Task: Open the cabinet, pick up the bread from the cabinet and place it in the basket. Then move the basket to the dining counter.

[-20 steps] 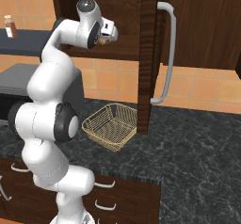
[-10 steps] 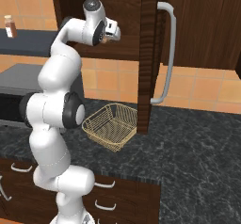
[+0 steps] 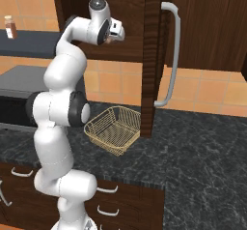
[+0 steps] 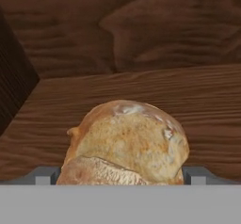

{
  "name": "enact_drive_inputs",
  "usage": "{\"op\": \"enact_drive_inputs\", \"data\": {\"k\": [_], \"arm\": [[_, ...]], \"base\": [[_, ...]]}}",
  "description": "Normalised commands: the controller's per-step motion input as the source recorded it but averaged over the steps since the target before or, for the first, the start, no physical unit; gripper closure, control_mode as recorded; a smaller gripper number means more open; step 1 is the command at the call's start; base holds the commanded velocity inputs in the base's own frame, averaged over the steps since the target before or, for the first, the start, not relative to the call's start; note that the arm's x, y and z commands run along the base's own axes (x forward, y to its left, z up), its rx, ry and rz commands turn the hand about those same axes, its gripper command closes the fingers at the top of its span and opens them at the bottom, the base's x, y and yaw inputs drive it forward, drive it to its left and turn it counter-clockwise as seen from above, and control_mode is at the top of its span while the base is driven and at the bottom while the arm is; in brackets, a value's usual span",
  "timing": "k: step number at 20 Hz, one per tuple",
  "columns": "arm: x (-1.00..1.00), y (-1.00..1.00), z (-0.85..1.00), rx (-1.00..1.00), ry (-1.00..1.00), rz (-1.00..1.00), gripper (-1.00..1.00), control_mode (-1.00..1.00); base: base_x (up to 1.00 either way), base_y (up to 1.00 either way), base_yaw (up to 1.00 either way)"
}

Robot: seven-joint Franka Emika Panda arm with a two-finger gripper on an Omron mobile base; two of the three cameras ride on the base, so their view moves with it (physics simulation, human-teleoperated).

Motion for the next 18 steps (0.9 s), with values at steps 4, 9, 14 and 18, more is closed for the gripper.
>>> {"op": "enact_drive_inputs", "data": {"k": [4,9,14,18], "arm": [[-0.21,0.00,-0.06,0.00,-0.11,0.09,1.00,-1.00],[-0.59,-0.03,0.00,0.00,-0.19,0.09,1.00,-1.00],[-0.96,0.00,0.17,0.00,-0.05,0.02,1.00,-1.00],[-1.00,0.00,0.47,-0.06,0.02,0.00,1.00,-1.00]], "base": [[0.00,0.00,0.00],[0.00,0.00,0.00],[0.00,0.00,0.00],[0.00,0.00,0.00]]}}
